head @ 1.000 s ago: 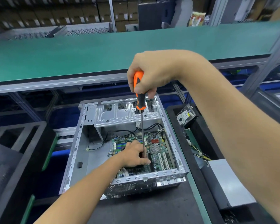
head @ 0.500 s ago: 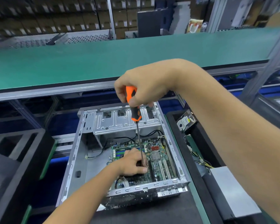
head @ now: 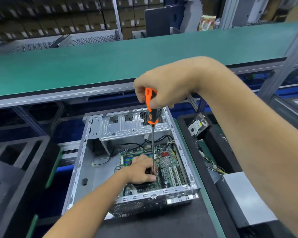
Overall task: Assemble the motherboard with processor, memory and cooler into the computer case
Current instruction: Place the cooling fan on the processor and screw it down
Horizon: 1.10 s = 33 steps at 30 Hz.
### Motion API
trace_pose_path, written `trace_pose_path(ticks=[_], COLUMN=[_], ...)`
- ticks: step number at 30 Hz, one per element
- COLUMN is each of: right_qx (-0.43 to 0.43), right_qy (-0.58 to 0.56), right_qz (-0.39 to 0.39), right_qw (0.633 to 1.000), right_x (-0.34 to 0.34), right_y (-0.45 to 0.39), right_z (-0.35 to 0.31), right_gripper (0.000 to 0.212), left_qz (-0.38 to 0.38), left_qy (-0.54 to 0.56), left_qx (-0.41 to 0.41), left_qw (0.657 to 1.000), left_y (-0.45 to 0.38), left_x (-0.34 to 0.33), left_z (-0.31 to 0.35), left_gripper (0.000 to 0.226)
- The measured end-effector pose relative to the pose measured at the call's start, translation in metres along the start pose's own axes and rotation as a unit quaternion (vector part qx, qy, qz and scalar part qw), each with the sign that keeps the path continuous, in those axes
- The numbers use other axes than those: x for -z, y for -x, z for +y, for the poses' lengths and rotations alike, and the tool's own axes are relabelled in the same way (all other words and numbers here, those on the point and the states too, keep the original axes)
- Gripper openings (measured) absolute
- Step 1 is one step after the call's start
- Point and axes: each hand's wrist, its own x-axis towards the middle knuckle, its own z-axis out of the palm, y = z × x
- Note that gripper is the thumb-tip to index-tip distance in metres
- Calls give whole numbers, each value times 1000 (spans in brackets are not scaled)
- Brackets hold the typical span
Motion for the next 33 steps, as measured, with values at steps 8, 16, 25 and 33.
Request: trace_pose_path(ticks=[8,16,25,33], right_qx=[-33,48,30,72], right_qy=[42,-182,-257,-268], right_qz=[58,69,222,303], right_qw=[997,980,940,912], right_x=[-14,-21,-15,-29], right_y=[-7,-8,-32,-56], right_z=[-9,-4,-2,-28], right_gripper=[24,14,20,24], left_qz=[-5,47,206,151], left_qy=[-7,6,172,145], left_qx=[12,-18,143,146], left_qw=[1000,999,953,967], left_y=[3,16,68,56], left_x=[1,11,26,22], left_z=[4,-2,-57,-49], left_gripper=[19,61,14,43])
